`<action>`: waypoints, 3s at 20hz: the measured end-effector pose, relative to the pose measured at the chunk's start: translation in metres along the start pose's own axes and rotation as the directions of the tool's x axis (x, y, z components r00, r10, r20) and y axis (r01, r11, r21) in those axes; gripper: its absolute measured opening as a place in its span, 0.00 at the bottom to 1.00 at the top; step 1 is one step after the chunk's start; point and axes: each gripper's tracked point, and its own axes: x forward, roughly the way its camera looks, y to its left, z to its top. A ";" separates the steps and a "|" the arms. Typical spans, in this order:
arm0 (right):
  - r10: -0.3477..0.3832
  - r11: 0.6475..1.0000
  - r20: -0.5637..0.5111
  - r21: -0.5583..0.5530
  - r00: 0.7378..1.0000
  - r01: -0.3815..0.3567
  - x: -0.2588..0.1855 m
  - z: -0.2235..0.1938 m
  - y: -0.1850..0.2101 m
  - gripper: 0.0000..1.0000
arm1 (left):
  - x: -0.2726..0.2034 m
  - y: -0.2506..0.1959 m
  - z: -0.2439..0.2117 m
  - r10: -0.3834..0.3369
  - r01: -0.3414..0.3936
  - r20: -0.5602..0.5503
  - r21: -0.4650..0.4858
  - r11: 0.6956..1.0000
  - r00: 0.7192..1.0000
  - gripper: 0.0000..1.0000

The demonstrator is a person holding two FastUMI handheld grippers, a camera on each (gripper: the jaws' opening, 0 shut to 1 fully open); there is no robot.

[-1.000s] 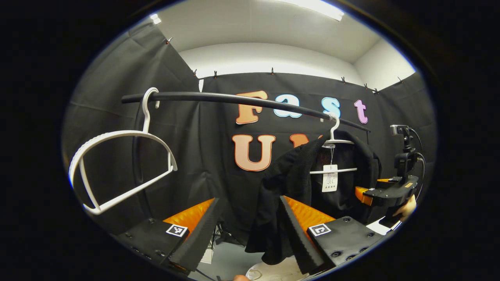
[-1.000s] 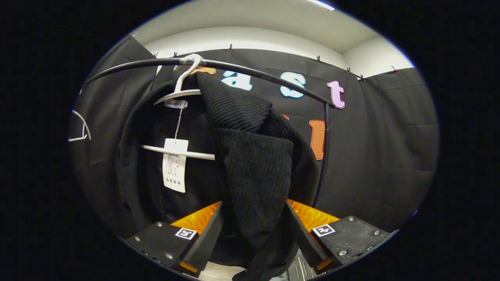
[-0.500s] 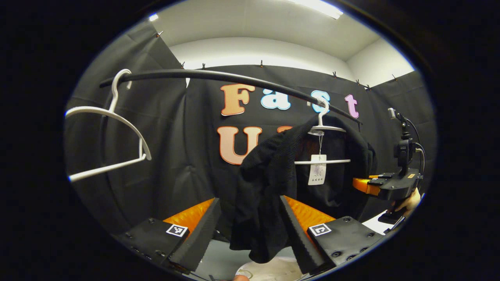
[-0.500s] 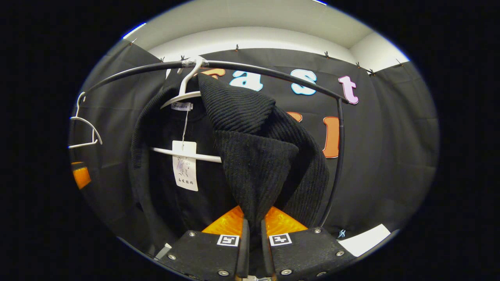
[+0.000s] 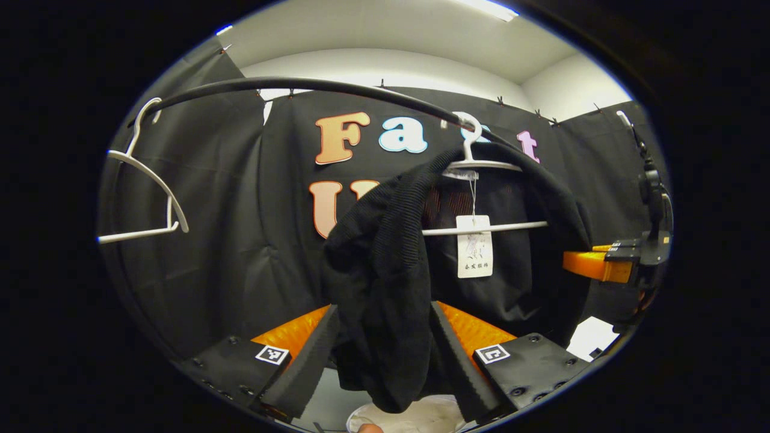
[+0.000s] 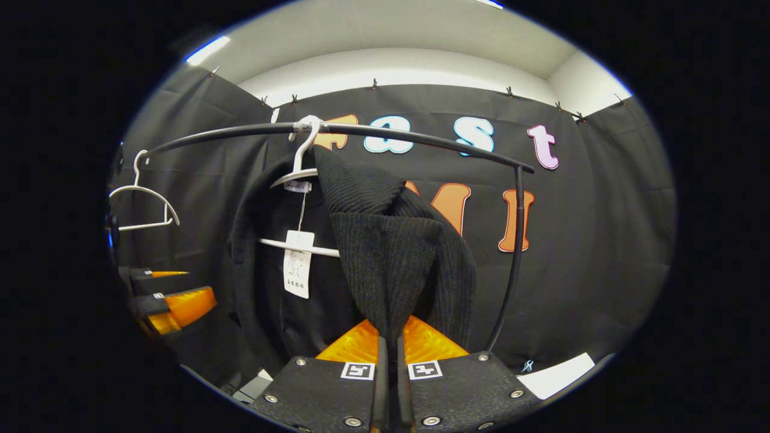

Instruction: Grasp the clothes on the hanger with both hands and then place them into the laundry hamper below.

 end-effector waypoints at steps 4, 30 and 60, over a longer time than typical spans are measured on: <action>0.000 1.000 0.006 0.016 1.000 0.000 -0.013 0.009 -0.011 0.06 | 0.029 -0.012 -0.015 0.013 -0.013 -0.029 0.006 1.000 0.999 0.97; -0.022 0.999 0.133 -0.020 0.991 0.025 -0.062 0.070 -0.050 0.05 | 0.075 0.023 -0.024 0.019 -0.020 -0.067 -0.017 1.000 0.998 0.08; -0.021 0.962 0.083 0.274 0.996 -0.002 0.037 0.032 -0.150 0.02 | 0.038 0.093 0.069 0.061 -0.064 0.088 0.040 0.997 0.994 0.08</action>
